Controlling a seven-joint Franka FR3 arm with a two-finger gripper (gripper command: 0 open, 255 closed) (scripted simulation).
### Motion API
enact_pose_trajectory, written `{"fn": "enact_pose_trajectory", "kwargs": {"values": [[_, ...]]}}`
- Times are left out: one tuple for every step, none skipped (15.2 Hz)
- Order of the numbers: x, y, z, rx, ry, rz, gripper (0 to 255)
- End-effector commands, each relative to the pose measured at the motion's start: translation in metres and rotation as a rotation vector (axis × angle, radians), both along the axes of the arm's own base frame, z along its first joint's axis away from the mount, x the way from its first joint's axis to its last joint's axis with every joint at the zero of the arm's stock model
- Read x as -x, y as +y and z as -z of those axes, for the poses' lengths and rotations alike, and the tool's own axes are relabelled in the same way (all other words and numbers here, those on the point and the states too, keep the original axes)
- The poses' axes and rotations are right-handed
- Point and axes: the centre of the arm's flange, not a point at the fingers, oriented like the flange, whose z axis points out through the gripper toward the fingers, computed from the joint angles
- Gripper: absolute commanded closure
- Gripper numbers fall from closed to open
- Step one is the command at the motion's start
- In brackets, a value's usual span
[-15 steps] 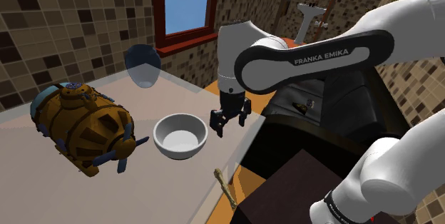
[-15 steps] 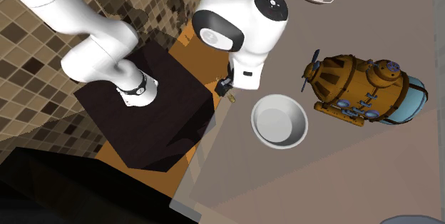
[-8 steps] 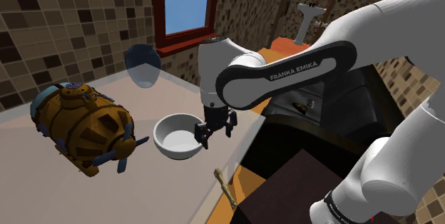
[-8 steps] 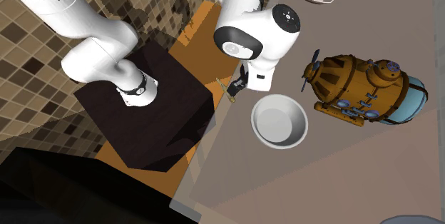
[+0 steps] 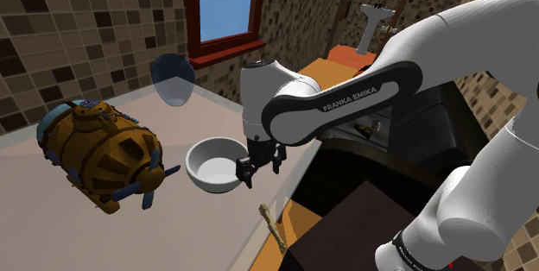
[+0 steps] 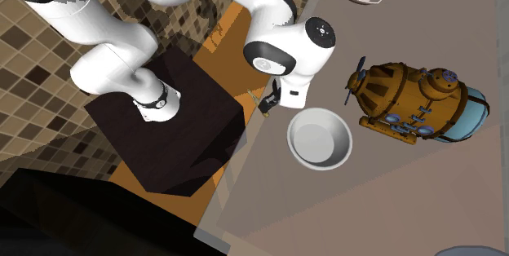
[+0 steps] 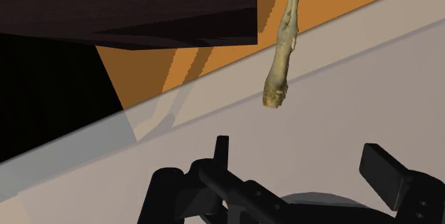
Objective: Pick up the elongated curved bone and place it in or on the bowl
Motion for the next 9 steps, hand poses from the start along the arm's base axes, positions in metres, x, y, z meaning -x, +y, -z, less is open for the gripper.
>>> {"fn": "enact_pose_trajectory", "kwargs": {"values": [[0.0001, 0.0000, 0.0004, 0.000, 0.000, 0.000, 0], [0.0001, 0.0000, 0.0004, 0.000, 0.000, 0.000, 0], [0.0001, 0.0000, 0.0004, 0.000, 0.000, 0.000, 0], [0.0001, 0.0000, 0.0003, 0.000, 0.000, 0.000, 0], [0.0001, 0.0000, 0.0003, 0.000, 0.000, 0.000, 255], [0.0001, 0.0000, 0.0003, 0.000, 0.000, 0.000, 255], [0.0001, 0.0000, 0.0003, 0.000, 0.000, 0.000, 255], [0.0001, 0.0000, 0.0003, 0.000, 0.000, 0.000, 255], [0.0001, 0.0000, 0.0003, 0.000, 0.000, 0.000, 255]]}}
